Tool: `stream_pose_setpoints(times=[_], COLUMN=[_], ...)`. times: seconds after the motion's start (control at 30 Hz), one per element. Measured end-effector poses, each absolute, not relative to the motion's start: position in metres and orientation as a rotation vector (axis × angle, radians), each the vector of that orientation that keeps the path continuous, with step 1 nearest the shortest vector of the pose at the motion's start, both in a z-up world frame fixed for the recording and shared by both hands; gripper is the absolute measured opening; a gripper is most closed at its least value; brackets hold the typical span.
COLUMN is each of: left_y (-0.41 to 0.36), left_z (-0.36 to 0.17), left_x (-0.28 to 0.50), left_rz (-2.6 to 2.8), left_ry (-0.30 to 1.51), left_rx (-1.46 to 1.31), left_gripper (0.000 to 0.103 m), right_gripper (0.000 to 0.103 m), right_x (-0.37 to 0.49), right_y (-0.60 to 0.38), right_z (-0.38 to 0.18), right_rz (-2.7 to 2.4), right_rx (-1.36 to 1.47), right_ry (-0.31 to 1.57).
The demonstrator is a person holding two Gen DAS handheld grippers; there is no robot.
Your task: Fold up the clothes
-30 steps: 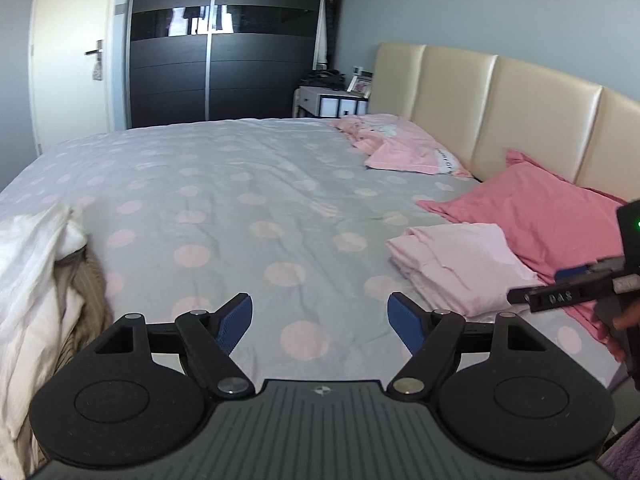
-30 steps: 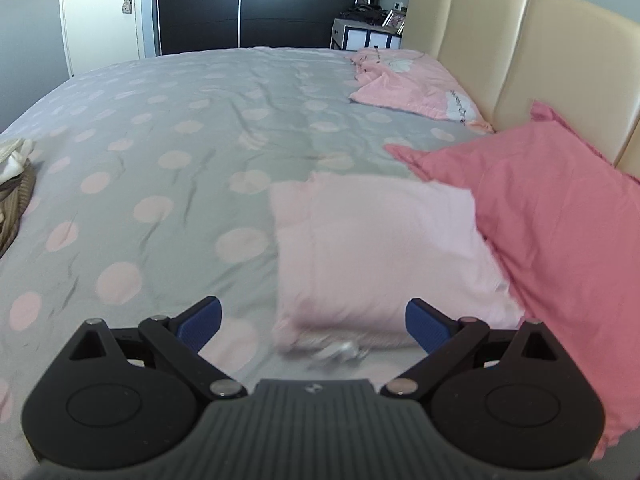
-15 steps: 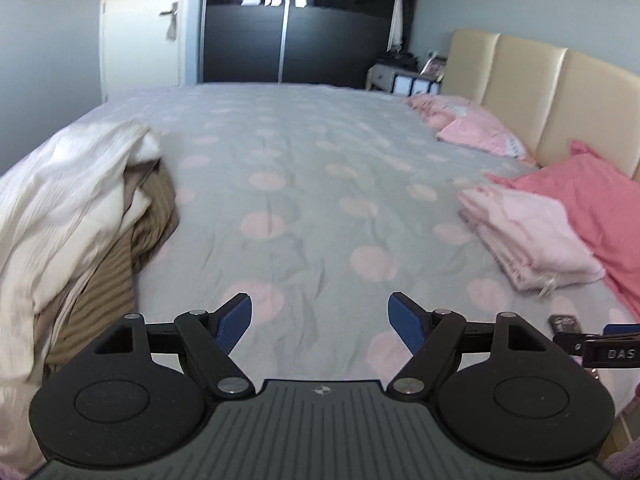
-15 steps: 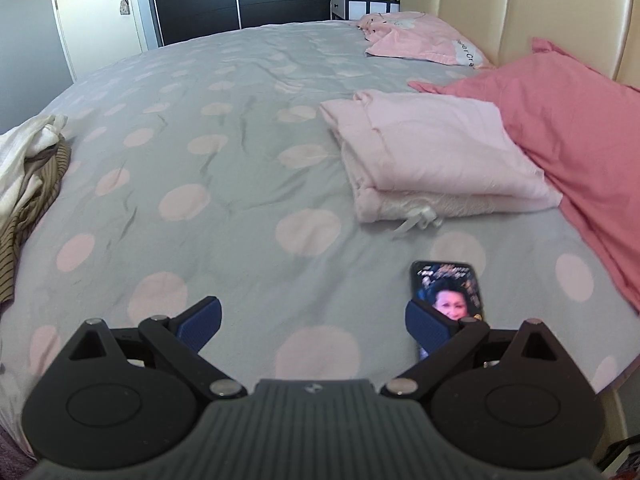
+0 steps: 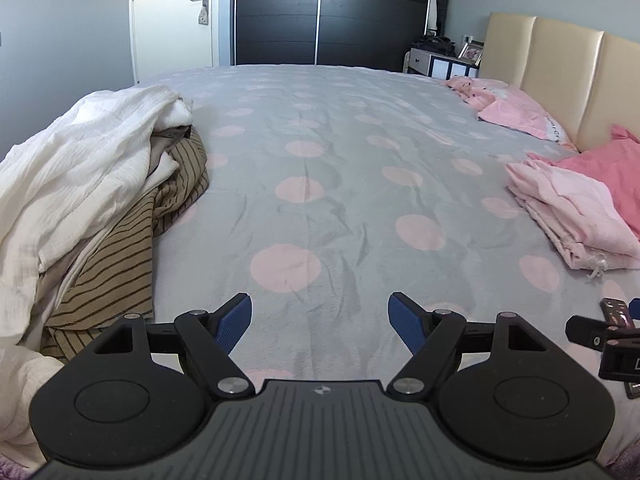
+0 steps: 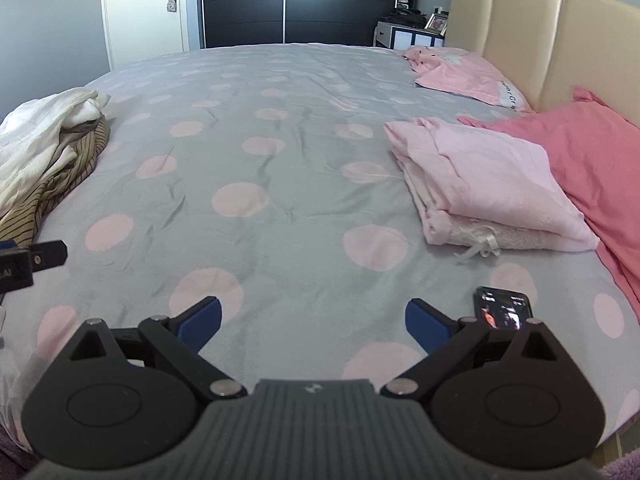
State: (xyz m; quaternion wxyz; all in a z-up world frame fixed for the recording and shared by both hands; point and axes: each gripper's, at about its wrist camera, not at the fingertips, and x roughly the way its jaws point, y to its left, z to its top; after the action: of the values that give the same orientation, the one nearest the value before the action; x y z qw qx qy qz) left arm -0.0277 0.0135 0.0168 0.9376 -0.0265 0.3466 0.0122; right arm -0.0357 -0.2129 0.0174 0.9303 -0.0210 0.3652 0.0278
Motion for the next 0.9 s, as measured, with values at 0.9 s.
stream_pose_setpoints(times=[0.9], left_y=[0.004], left_z=[-0.022], left_x=[0.029], left_rz=[0.058], left_ry=[0.753], left_rx=[0.024], left_gripper=[0.075], right_gripper=[0.099], right_x=[0.011], right_y=[-0.180], right_z=[-0.006], right_rz=[0.174], right_rx=[-0.079], right_ry=[0.670])
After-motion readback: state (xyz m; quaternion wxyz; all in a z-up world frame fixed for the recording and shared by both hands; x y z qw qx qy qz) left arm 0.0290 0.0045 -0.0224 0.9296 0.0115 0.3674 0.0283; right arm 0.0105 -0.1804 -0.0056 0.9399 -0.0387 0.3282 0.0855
